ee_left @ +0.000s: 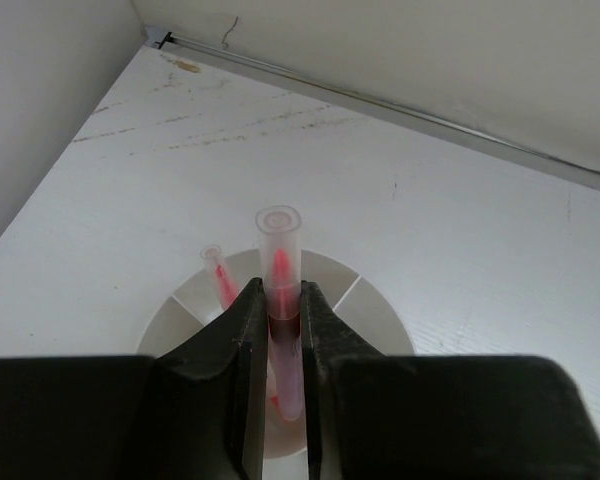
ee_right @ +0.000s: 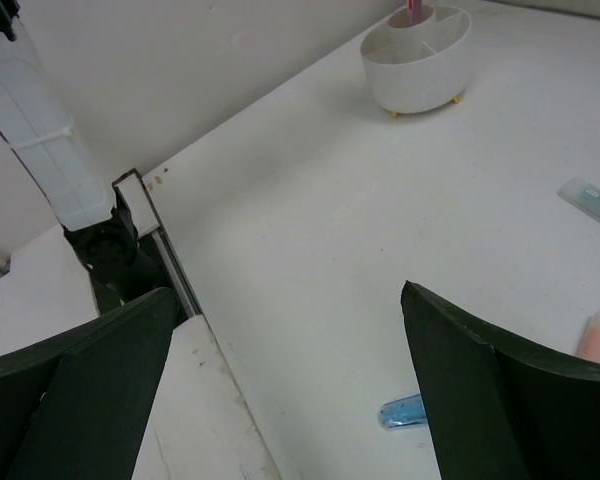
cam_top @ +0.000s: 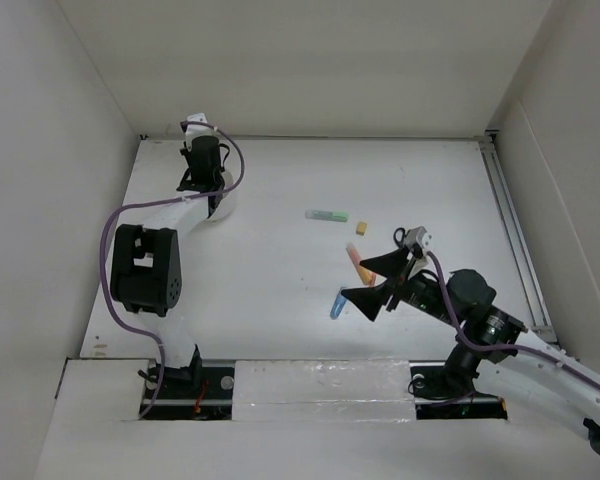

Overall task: Sort the stationery into containers
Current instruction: Place the pen in the storage box, then pick up the pen from the center of the board.

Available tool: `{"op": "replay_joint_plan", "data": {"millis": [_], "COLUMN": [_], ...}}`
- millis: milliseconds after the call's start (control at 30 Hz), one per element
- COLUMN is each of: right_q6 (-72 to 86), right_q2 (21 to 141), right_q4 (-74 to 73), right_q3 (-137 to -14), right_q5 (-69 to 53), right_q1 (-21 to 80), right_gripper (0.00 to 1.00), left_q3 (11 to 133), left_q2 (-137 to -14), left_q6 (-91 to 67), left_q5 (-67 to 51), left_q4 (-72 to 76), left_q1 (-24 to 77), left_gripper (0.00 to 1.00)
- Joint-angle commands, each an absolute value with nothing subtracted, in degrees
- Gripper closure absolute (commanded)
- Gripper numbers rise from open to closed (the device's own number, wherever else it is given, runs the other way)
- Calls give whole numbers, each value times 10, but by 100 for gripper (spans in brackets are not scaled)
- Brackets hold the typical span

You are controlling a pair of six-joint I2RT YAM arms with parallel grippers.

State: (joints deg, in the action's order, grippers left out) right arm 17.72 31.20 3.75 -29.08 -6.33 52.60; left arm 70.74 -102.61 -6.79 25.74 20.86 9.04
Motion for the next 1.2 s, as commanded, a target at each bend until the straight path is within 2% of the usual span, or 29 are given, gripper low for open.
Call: {"op": "replay_joint_plan", "data": {"millis": [0,67,100,233,367,467,600,633,800,933,1000,1100,1167], "right_q6": [171,171,171,171,171,171,177,177,248,310,349,378,390], "right_q2": [294,287,287,282,282,282,296,310,398,453,459,477,490], "right_q4": [40,34,34,29,24,24,-25,-42,-170,-173,-151,-123,-111], "right_q3": [-292,-292,-292,-298,-298,-298,-312,-318,-346,-317,-292,-246,-234], "right_q5": [-52,-52,-52,-52,-47,-30,54,74,182,151,145,145,163], "right_q1": [531,531,531,531,531,531,531,531,487,447,432,425,420], "right_gripper": [0,0,0,0,0,0,0,0,0,0,6,14,15], "left_q3": [687,679,679,679,668,675,707,717,864,955,940,888,819], "left_q2": [-1007,-1001,-995,-975,-945,-912,-860,-840,-802,-764,-723,-653,-614], "left_q6": [-56,-56,-56,-51,-51,-51,-69,-77,-155,-239,-262,-280,-280], "left_q5": [275,280,274,265,251,233,188,177,132,132,120,91,68], "left_q4": [241,249,249,249,249,249,215,206,48,-124,-193,-221,-228], "left_q1": [91,91,91,91,91,91,91,91,91,91,91,91,91], "left_gripper": [95,86,76,54,44,42,13,1,1,1,1,1,1]}}
